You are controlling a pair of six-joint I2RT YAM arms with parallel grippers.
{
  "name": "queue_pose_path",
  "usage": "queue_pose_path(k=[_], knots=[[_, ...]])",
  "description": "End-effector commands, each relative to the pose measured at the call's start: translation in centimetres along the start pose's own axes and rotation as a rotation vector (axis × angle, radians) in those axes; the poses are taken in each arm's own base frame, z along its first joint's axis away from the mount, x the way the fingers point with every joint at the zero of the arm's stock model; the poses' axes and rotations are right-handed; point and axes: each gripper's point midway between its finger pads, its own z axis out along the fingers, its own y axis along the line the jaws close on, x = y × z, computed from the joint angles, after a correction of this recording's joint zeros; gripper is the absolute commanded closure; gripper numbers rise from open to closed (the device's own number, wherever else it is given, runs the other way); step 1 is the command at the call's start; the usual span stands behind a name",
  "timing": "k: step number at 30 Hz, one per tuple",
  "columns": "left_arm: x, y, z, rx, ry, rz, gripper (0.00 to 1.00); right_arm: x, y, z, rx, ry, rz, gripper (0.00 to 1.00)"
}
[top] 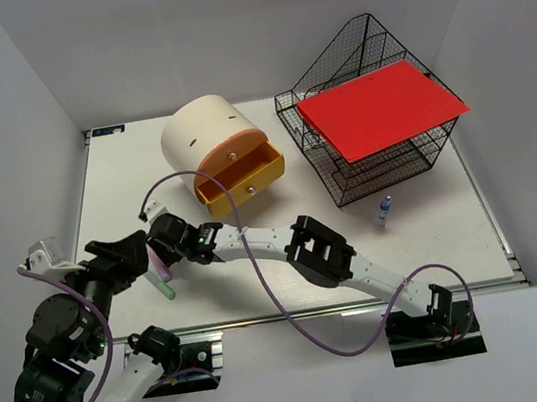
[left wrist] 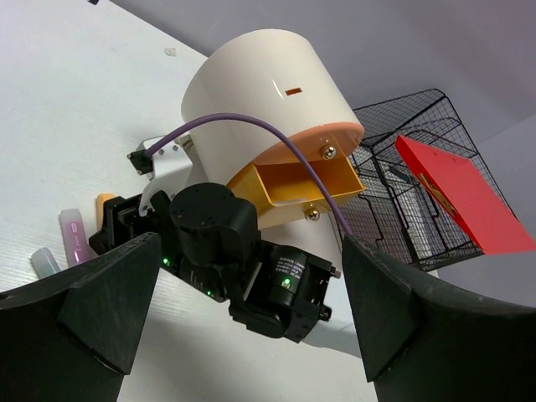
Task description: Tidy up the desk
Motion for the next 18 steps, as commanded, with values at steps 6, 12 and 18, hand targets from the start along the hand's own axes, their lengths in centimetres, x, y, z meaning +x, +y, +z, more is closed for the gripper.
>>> queue_pose_path(k=[6, 12, 18], knots=[[0.7, -0.1, -0.1, 0.017, 0.027, -0.008, 0.02, 4.7, -1.2, 0.7, 0.066, 0.089, -0.035, 0.46], [0.9, -0.2, -0.1, 0.024, 0.031, -0.013, 0.02, 7.9, -3.2, -0.3, 0.109, 0.180, -0.080, 0.59], [1.8, 0.2, -0.2, 0.023, 0.049, -0.025, 0.02, 8.9, -4.2, -1.9, 0.109, 0.223, -0.131, 0.73]])
